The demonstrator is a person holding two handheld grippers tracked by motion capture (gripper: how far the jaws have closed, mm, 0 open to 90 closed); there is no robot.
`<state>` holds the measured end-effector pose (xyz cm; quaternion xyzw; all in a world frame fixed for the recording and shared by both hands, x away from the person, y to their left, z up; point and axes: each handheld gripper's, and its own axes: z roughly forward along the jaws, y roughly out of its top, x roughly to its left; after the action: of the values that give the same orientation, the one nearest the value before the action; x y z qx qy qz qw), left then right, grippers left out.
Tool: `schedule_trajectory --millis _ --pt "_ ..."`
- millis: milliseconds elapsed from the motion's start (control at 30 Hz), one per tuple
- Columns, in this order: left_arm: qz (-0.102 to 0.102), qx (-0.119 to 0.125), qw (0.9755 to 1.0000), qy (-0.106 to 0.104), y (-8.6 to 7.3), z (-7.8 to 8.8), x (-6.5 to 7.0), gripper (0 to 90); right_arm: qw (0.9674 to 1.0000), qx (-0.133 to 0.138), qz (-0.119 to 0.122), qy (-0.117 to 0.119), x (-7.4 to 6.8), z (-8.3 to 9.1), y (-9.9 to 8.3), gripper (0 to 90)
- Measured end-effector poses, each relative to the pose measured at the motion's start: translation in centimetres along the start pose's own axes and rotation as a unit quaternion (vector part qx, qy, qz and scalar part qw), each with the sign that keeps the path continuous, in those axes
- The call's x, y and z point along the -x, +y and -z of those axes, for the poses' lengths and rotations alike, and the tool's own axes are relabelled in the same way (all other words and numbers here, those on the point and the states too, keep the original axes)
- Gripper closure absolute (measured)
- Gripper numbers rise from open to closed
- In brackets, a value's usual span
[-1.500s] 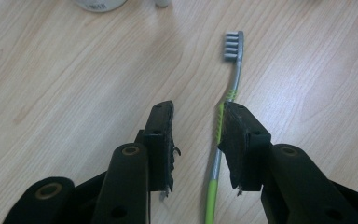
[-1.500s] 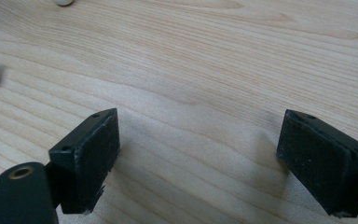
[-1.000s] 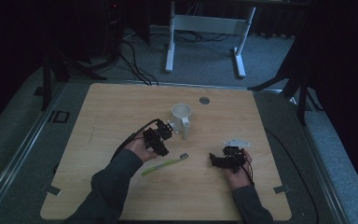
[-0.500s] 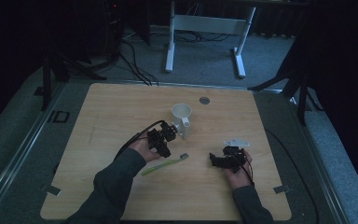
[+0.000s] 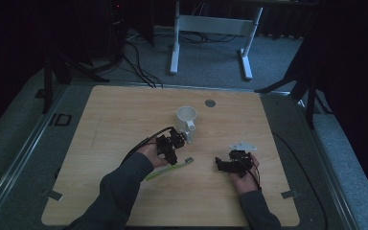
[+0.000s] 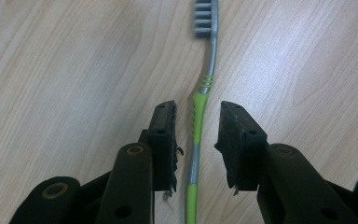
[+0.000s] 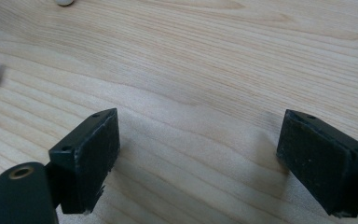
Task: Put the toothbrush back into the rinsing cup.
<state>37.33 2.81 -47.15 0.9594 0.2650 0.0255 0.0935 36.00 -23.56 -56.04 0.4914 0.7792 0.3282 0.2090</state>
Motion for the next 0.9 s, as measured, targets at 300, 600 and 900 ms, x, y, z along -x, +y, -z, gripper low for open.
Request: schedule_trajectory --millis 300,600,900 --pt "-0.004 -0.020 0.9998 -0.002 0.4 -1.0 0.0 67.4 1.0000 0.000 0.001 0.001 0.0 0.0 0.0 12.6" --pt "-0.015 -0.042 0.9990 -0.003 0.7 -2.1 0.4 71.0 1.0000 0.001 0.001 0.001 0.0 0.0 0.0 12.6" --pt "-0.023 -0.062 0.9978 -0.003 1.1 -3.2 0.7 74.0 1.0000 0.000 0.003 0.001 0.0 0.0 0.0 12.6"
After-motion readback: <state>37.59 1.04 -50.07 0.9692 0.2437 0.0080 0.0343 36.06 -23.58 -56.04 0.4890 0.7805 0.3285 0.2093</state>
